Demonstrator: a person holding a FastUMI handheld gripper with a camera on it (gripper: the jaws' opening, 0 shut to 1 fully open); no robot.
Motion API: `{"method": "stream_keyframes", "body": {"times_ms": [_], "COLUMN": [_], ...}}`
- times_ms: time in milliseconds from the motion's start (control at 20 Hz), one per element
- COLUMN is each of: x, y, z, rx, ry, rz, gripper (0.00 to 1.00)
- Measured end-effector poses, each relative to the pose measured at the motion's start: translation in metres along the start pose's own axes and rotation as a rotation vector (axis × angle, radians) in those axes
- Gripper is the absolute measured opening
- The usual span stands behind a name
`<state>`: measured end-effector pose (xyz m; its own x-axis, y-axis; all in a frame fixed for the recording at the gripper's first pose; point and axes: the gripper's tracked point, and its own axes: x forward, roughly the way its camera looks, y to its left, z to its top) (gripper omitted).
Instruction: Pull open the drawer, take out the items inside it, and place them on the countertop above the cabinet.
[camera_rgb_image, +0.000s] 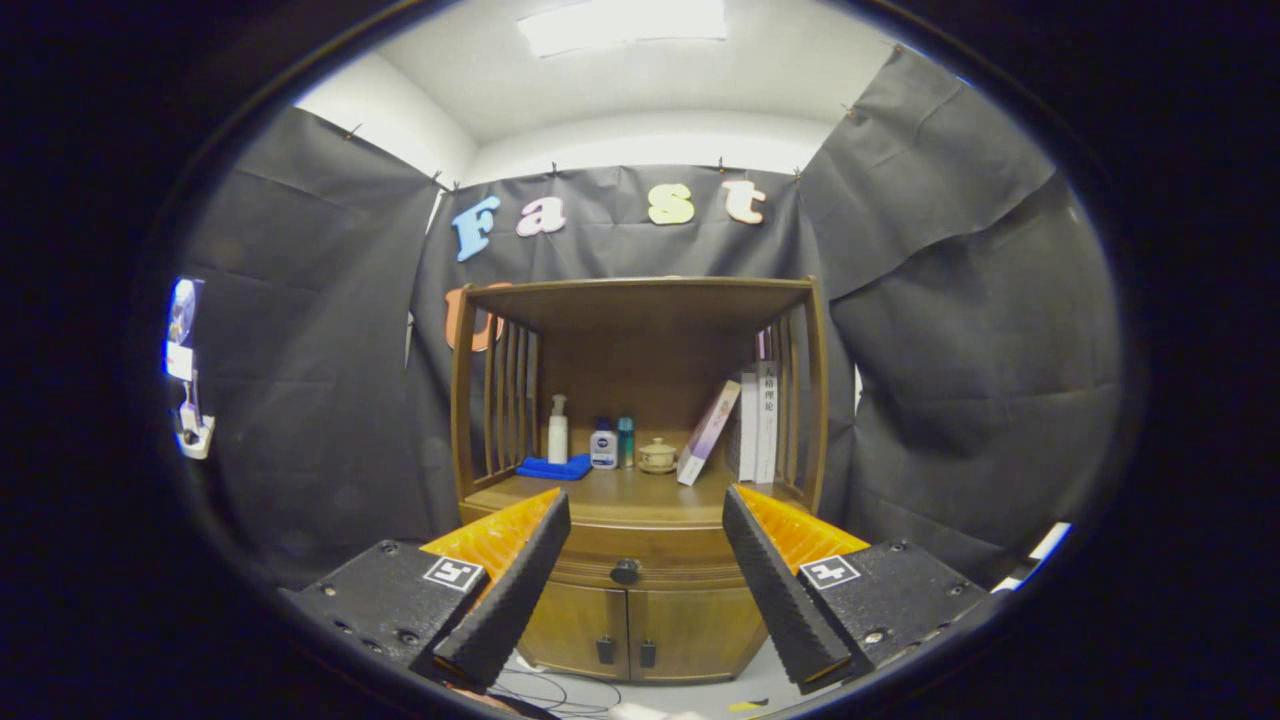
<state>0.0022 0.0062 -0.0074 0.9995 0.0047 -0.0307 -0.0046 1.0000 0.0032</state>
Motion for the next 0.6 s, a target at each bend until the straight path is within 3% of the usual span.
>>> {"method": "stream_keyframes", "body": {"times_ms": [600], "x": [0.018], "y": [0.005], "z": [-0.016], "rx": [0.031], "ry": [0.001], "rz": [0.015], "gripper": [1.0]}}
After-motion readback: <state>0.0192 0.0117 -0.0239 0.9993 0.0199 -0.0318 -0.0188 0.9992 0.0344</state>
